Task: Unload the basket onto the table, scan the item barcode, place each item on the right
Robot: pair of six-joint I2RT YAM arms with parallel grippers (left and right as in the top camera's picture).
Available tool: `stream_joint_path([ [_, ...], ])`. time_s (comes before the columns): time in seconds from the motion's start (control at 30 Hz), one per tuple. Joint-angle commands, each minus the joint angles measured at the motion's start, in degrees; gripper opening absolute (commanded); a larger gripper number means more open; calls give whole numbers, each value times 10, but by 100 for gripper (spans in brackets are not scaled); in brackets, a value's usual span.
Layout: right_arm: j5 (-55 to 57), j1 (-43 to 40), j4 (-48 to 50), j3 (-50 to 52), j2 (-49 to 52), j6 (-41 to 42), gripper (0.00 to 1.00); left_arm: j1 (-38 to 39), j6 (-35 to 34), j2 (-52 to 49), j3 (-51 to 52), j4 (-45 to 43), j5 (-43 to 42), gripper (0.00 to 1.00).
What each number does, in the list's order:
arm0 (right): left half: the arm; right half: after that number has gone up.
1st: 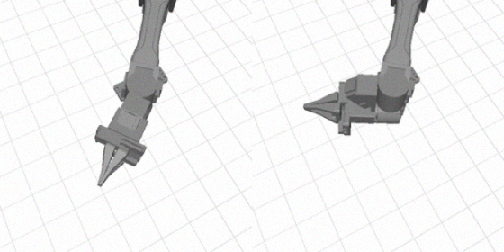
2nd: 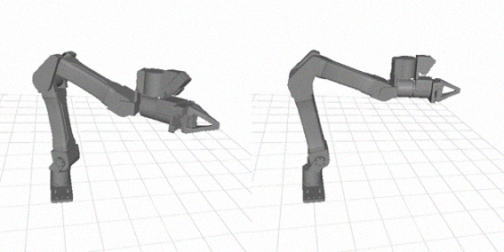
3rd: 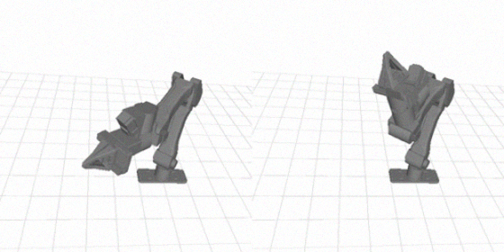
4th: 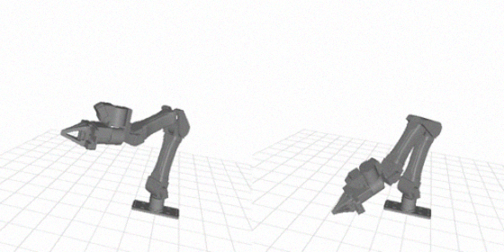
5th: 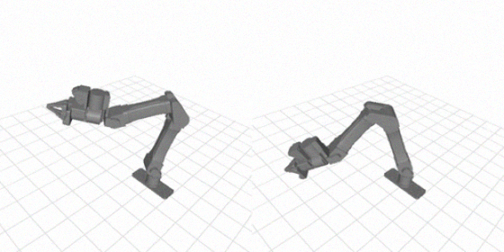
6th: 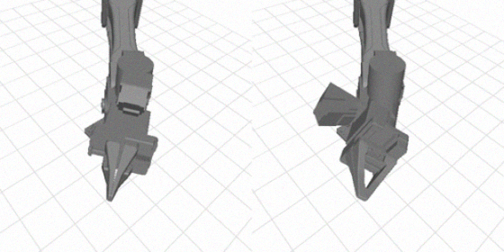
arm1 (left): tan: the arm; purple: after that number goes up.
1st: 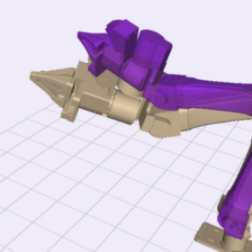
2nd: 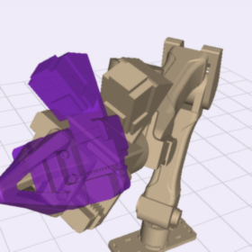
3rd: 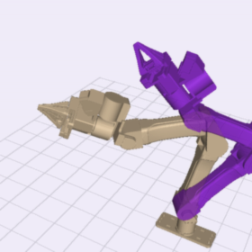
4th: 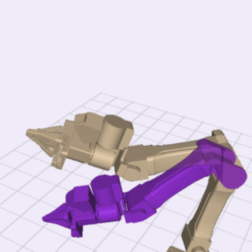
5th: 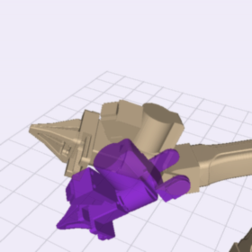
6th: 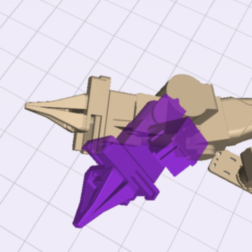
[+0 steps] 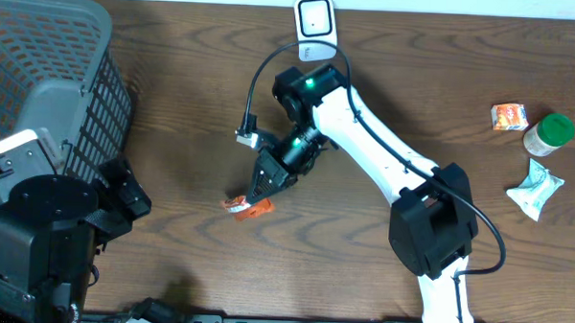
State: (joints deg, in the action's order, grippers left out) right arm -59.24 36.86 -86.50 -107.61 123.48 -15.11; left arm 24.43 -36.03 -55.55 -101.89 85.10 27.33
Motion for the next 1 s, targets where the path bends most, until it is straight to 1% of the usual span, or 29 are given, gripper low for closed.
stream_joint_path([
  [0.0, -91, -18, 4, 31, -1, -74, 1, -3, -3, -2, -3, 2, 6, 98],
  [0.1, -101, -33, 4, 43, -1, -112, 1, -3, -3, -2, -3, 2, 6, 98],
  [0.33, -113, -71, 23, 81, -1, -120, 1, -3, -3, -2, -3, 2, 6, 98],
  [0.47, -164, -99, 69, 137, -1, -120, 1, -3, -3, -2, -3, 2, 6, 98],
  [0.63, -169, -123, 116, 193, -1, -119, 1, -3, -3, -2, -3, 2, 6, 98],
  [0.73, -138, -141, 151, 223, 0, -102, 1, -3, -3, -2, -3, 2, 6, 98],
  [0.9, -22, -170, 203, 242, 0, -10, 1, -3, -3, -2, -3, 2, 6, 98],
  [0.97, 0, -179, 211, 242, 0, 2, 1, -3, -3, -2, -3, 2, 6, 98],
])
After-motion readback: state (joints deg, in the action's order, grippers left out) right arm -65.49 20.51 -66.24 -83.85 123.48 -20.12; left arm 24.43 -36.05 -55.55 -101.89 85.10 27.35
